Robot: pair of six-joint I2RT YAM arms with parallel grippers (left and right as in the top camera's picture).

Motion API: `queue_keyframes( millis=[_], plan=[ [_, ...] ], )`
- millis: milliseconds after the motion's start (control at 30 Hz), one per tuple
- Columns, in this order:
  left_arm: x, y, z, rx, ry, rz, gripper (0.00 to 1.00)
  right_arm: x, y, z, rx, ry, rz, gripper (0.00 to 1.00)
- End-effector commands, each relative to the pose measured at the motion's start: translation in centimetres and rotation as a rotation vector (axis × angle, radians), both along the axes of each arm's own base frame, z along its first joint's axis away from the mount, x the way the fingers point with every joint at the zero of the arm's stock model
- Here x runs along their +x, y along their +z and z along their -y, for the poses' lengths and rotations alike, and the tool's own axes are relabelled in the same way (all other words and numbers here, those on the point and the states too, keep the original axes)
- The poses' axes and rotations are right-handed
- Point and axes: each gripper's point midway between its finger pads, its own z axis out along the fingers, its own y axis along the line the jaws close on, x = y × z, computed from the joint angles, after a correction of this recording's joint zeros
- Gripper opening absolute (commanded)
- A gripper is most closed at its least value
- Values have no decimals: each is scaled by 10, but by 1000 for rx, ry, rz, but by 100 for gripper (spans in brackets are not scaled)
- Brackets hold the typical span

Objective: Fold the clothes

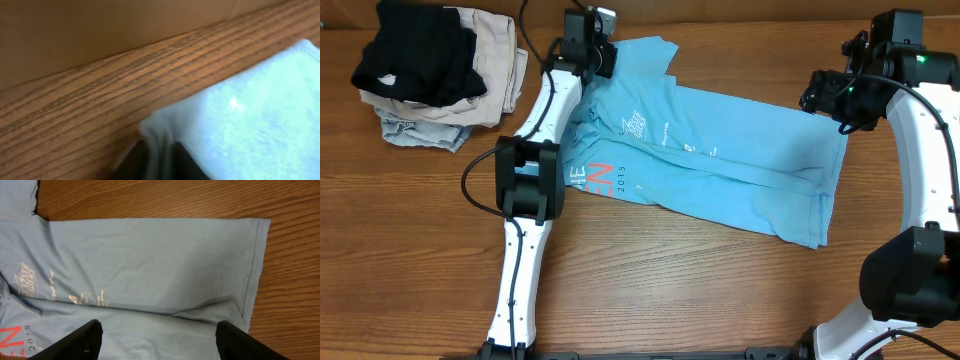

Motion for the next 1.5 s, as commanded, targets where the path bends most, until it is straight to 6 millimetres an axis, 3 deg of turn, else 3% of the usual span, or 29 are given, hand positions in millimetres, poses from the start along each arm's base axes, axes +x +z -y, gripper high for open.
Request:
queue_keyframes(
  millis=[0,200,300,500,667,867,1100,1333,1467],
  plan=[
    [-7,2,8,20,-8,-16,8,0,4,-4,3,9,12,76],
    [-5,10,-4,61,50,-15,4,2,5,-3,2,9,20,76],
    [-2,33,-7,61,69,6,4,6,6,-3,-1,10,37,75],
    [-6,96,-7,50,68,49,4,17,5,3,-26,0,66,75],
    [-14,120,-6,49,63,49,4,24,-15,10,-50,-14,34,75],
    [-28,113,-7,60,55,-21,4,43,-54,22,-53,-34,1,72],
    [-40,102,-10,76,54,-86,4,60,-108,72,-148,-201,-45,67],
    [-38,103,-10,74,54,-75,4,61,-137,114,-136,-306,-57,64],
    [-38,103,-10,74,54,-75,4,60,-154,124,-112,-308,-70,63]
  ],
)
